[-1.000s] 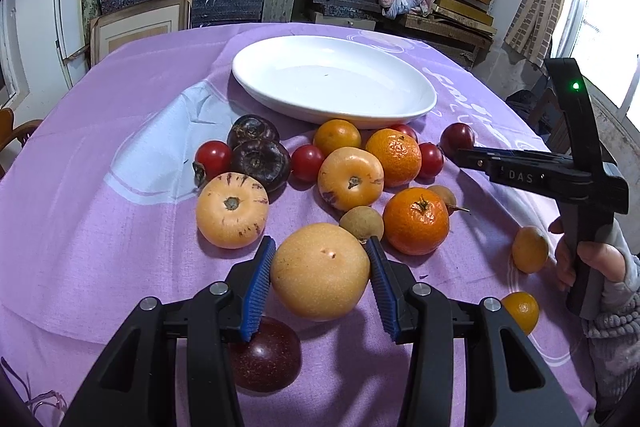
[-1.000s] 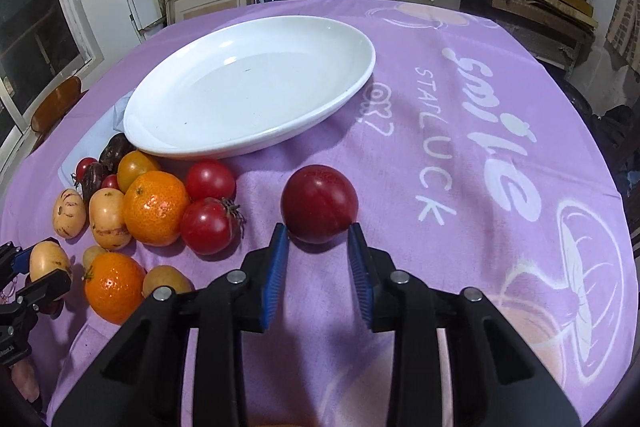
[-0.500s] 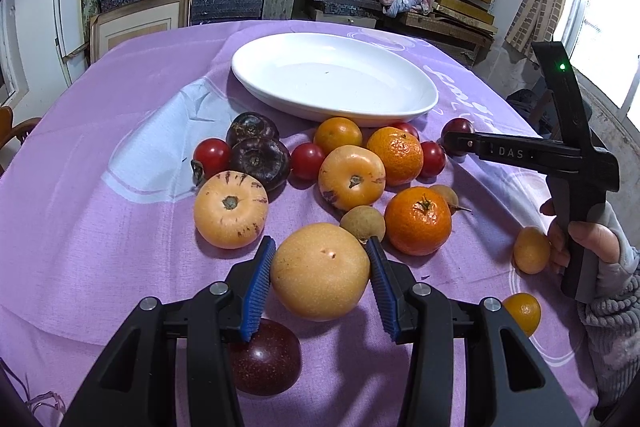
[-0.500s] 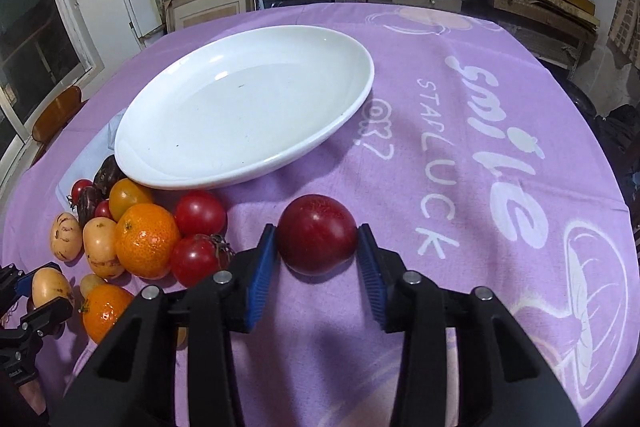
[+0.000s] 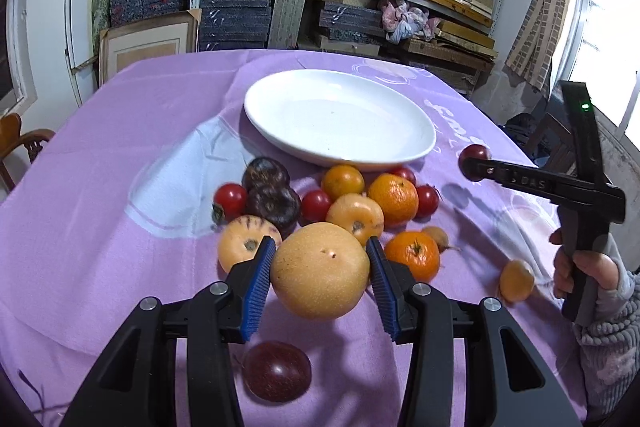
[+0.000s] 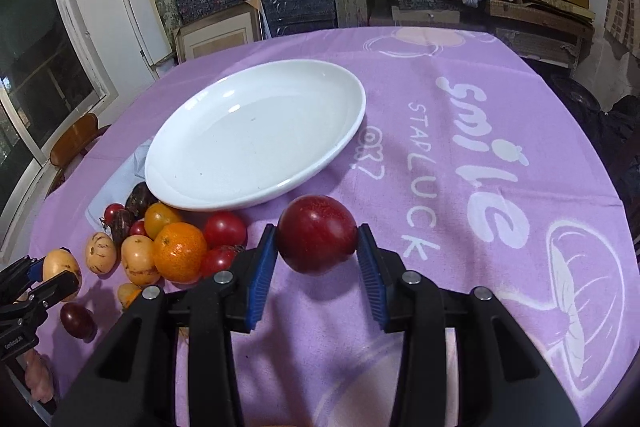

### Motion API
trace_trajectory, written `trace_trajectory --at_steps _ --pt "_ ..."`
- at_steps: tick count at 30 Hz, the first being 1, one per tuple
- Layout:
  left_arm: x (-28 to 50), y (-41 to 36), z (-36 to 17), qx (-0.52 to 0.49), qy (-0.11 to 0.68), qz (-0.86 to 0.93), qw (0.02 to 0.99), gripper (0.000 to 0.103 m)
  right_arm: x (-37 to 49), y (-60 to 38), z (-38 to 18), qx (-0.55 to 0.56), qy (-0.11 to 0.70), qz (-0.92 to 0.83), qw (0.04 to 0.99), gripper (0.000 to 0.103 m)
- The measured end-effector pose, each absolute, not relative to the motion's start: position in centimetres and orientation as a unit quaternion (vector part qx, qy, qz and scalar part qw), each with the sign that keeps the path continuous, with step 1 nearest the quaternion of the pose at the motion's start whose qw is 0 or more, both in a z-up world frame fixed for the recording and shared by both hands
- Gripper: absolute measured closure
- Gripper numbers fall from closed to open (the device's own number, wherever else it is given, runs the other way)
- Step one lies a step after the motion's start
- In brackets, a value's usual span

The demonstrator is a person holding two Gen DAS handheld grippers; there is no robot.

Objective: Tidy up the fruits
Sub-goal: 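Close the left tool on the pear while the right tool closes on the red plum, then carry both fruits over the white plate and open both tools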

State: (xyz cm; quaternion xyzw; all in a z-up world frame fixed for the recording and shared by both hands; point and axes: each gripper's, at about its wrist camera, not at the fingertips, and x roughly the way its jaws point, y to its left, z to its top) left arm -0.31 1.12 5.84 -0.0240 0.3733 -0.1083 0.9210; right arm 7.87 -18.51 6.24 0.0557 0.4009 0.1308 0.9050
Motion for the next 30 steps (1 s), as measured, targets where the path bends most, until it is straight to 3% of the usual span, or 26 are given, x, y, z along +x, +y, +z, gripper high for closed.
trace_trajectory --at_steps 7,17,24,30 --pt "6.7 -0.4 7.3 0.012 0.397 -0.108 0.911 0.056 11.5 -15.1 9.6 0.008 0.394 0.143 0.908 0.063" --pt "16.9 -1.7 4.4 -0.006 0.440 -0.100 0.892 0.056 18.3 -10.2 5.9 -0.051 0.443 0.145 0.883 0.063" --pt "18.1 -1.3 3.3 -0.014 0.449 -0.091 0.889 0.056 19.0 -11.0 5.1 -0.033 0.444 0.144 0.883 0.062" --pt "16.5 0.2 5.8 -0.029 0.432 -0.088 0.897 0.055 15.9 -13.6 8.6 0.006 0.406 0.149 0.902 0.059"
